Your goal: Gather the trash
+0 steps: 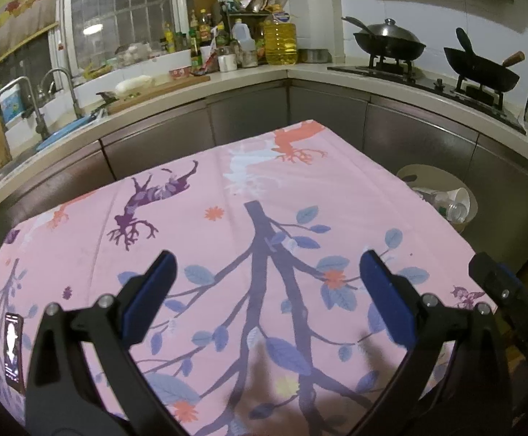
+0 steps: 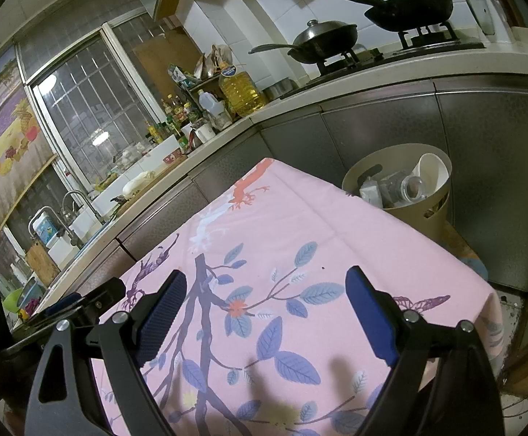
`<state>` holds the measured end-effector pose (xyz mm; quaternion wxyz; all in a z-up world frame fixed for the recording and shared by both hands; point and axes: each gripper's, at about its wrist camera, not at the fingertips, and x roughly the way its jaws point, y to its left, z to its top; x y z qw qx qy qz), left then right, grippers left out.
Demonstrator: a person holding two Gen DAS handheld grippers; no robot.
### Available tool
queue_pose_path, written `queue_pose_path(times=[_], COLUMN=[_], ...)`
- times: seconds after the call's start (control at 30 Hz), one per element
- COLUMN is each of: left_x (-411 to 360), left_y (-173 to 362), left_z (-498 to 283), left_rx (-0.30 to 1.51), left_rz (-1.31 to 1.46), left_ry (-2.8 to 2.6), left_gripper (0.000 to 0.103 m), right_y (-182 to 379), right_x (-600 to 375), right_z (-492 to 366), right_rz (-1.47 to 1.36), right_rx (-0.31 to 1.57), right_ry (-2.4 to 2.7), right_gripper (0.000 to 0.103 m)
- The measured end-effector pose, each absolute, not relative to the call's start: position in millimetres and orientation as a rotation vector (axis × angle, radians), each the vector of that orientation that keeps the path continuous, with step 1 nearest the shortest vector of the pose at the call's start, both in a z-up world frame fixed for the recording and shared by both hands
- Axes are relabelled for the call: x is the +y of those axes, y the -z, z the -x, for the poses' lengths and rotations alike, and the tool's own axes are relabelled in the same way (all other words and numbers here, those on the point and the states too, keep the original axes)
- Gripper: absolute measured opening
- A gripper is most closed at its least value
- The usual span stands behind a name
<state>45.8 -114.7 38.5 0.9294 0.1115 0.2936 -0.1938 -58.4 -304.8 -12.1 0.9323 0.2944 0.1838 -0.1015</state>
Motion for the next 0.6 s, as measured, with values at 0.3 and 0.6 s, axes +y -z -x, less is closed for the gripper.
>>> queue_pose_path(times=[0.3, 0.6], left_x=[-114.6, -113.7], left_y=[-38.0, -34.3], left_z=[-47.7, -51.9], left_rx=[0.611, 0.629], left_rz=[-0.223, -0.225], left_ry=[0.400, 0.399], left_gripper=[0.097, 0.097], right_y=[16.7, 21.3], right_x=[-306.1, -308.7], right_z=[57.0, 58.0], right_rz=[-0.605, -0.609], right_rx=[0.380, 0.386], right_ry=[0.207, 0.206], right_gripper=[0.086, 0.086])
